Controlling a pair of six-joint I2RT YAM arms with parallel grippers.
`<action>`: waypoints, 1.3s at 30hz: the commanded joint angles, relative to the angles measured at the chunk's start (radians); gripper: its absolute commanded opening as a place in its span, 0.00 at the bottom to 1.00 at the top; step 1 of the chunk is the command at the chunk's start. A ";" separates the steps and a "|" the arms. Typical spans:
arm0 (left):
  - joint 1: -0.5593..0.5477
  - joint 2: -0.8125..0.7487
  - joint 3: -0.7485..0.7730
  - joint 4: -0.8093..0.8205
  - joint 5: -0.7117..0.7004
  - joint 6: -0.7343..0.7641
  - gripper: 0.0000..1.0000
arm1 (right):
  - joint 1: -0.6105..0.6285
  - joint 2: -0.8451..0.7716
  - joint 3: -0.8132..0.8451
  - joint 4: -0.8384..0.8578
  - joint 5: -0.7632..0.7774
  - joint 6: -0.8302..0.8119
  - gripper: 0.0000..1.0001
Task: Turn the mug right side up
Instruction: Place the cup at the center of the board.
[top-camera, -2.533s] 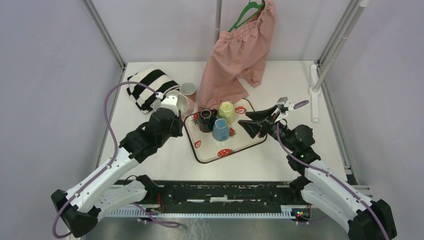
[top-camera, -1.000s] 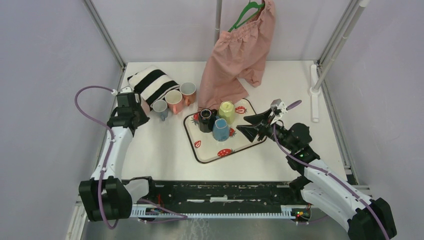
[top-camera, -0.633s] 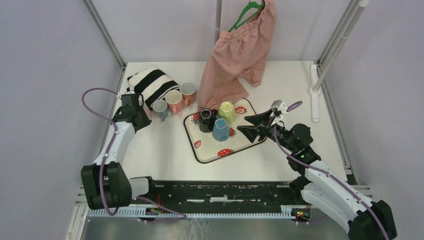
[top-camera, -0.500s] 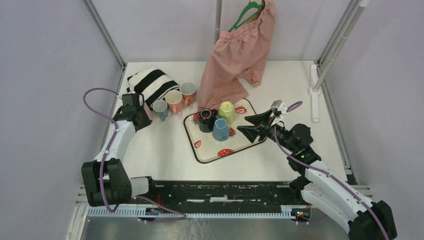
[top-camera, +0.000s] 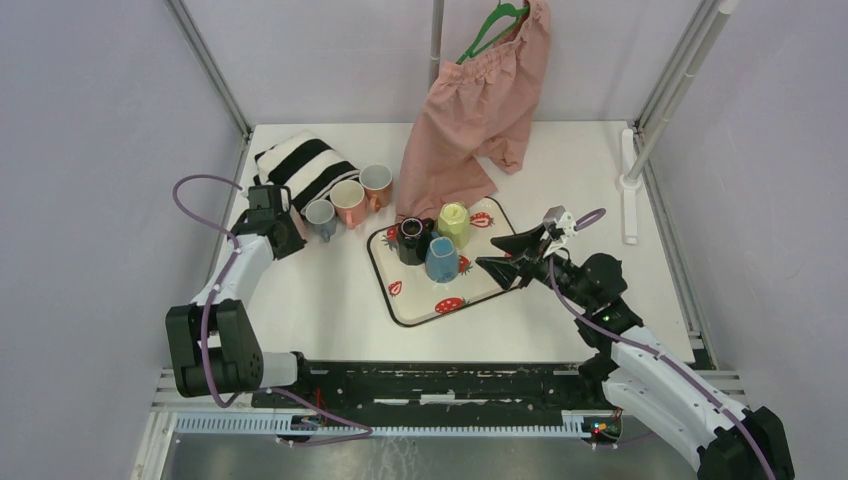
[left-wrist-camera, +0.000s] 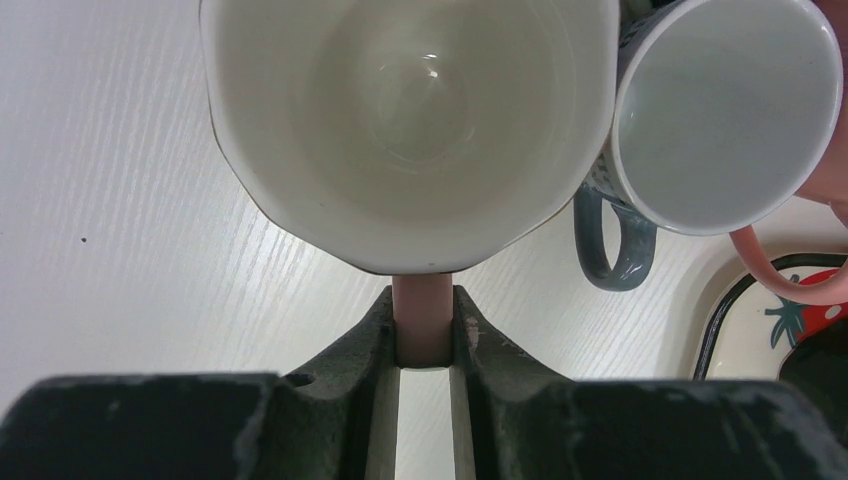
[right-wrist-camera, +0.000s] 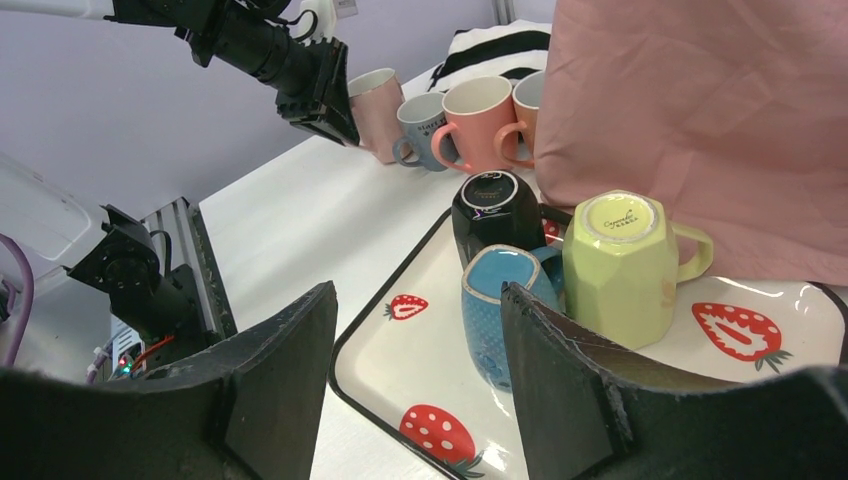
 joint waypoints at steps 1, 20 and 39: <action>0.004 0.022 0.054 0.078 0.020 0.042 0.02 | 0.004 -0.019 -0.008 0.029 0.008 -0.009 0.67; -0.001 0.035 0.065 0.044 0.012 0.052 0.37 | 0.005 -0.011 -0.008 0.027 0.008 0.003 0.67; -0.005 -0.162 0.099 -0.061 -0.001 0.057 0.44 | 0.004 0.025 0.076 -0.193 0.198 -0.020 0.67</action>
